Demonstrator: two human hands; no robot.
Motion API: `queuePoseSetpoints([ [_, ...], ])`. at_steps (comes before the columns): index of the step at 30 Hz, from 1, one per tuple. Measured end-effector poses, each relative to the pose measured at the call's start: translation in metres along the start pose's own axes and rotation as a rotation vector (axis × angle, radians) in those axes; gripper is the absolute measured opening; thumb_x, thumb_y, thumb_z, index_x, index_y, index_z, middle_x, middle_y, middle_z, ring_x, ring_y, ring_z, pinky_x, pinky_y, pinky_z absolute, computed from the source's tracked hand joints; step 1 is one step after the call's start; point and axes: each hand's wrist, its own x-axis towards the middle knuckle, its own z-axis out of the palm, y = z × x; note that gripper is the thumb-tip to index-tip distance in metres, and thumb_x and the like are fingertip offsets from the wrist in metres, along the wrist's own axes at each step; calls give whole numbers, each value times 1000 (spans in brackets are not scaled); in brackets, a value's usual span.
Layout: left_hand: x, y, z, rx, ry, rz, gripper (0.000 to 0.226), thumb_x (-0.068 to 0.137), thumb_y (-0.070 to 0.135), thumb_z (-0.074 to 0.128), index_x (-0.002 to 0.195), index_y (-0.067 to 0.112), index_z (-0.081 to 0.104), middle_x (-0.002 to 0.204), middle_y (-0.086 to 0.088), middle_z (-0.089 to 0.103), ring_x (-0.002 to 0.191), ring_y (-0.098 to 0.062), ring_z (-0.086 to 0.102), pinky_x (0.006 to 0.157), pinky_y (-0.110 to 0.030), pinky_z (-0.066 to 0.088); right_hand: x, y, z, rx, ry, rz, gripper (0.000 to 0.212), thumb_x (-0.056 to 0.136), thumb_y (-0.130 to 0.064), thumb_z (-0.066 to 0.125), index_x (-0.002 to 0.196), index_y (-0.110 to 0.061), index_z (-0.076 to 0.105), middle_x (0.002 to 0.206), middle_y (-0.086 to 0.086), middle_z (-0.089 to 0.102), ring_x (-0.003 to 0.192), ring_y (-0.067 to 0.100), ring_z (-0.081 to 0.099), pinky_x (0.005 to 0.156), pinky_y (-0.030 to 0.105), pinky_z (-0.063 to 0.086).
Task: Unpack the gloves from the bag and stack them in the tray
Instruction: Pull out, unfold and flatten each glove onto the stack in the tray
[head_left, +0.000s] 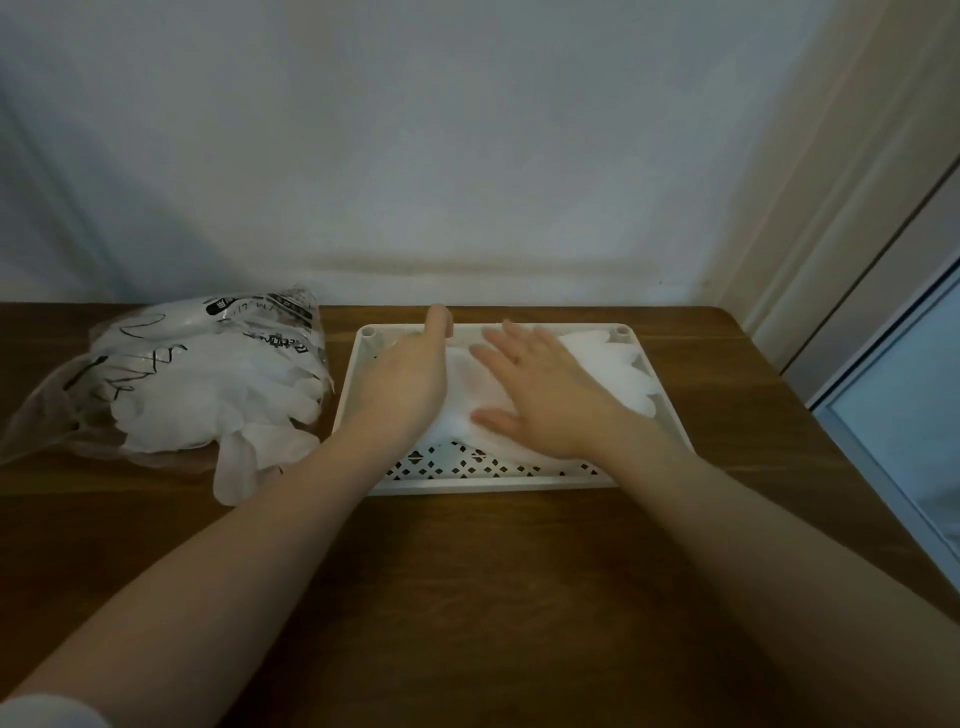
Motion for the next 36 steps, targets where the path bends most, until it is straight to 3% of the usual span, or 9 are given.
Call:
queuePoseSetpoints([
  [3, -2, 2, -6, 71, -64, 25, 30, 91, -3, 31, 114, 14, 39, 92, -8, 55, 74, -25, 52, 63, -35, 44, -5, 13, 16, 60, -231, 71, 74, 94, -58, 32, 151, -24, -1, 160, 0, -5, 146, 18, -7, 115, 40, -10],
  [6, -2, -1, -6, 191, -130, 15, 30, 90, -6, 33, 112, 11, 46, 113, -13, 48, 94, -35, 53, 75, -39, 47, -14, 28, 25, 48, -273, 189, 83, 87, -71, 30, 149, -34, -11, 158, -2, -16, 144, 25, -18, 113, 50, -15],
  [12, -3, 0, 8, 410, -188, -22, 33, 92, 5, 42, 124, 2, 42, 140, -21, 26, 96, -28, 58, 67, -29, 41, -23, 35, 29, 60, -336, 375, 118, 60, -90, 42, 145, -38, -20, 154, 5, -28, 139, 33, -29, 107, 59, -19],
  [15, -7, -4, 2, 373, -168, -31, 31, 92, 16, 40, 118, 3, 52, 139, -19, 24, 116, -34, 42, 92, -37, 39, -21, 28, 14, 23, -335, 380, 115, 60, -92, 35, 149, -34, -11, 157, 7, -21, 139, 33, -28, 104, 59, -23],
  [18, -17, -8, -17, 113, -86, 21, 36, 92, 27, 49, 123, 10, 55, 147, -14, 21, 128, -33, 31, 99, -42, 35, -18, 6, -1, 67, -120, 356, 100, 67, -87, 15, 150, -31, 16, 159, 5, -5, 143, 30, -19, 107, 57, -20],
  [22, -41, -21, -49, -246, 230, 78, 25, 96, 13, 42, 113, 10, 60, 117, -5, 54, 94, -16, 52, 76, -26, 38, -11, -43, -17, 296, 201, 131, 46, 97, -47, 38, 129, -18, 54, 145, 5, 42, 136, 22, 30, 112, 35, 18],
  [28, -73, -62, -81, -448, 347, 14, 24, 89, 3, 41, 88, 13, 62, 74, 7, 56, 65, -8, 47, 58, -18, 33, 14, -126, -12, 304, 129, -275, 28, 96, -18, 48, 119, -13, 61, 118, 7, 61, 109, 21, 53, 92, 32, 44],
  [33, -85, -93, -83, -600, 266, -172, 31, 87, -1, 39, 73, 21, 56, 66, 8, 54, 63, -18, 52, 58, -25, 40, 45, -175, 20, 113, -7, -110, 49, 94, -38, 50, 136, -14, 38, 128, 10, 53, 115, 27, 50, 91, 39, 40],
  [36, -89, -105, -81, -684, 193, -207, 35, 88, -2, 38, 76, 23, 58, 75, 9, 58, 73, -5, 53, 64, -10, 39, 62, -177, 30, 68, -7, 82, 33, 94, -26, 51, 123, -10, 50, 118, 12, 57, 112, 29, 51, 89, 38, 40],
])
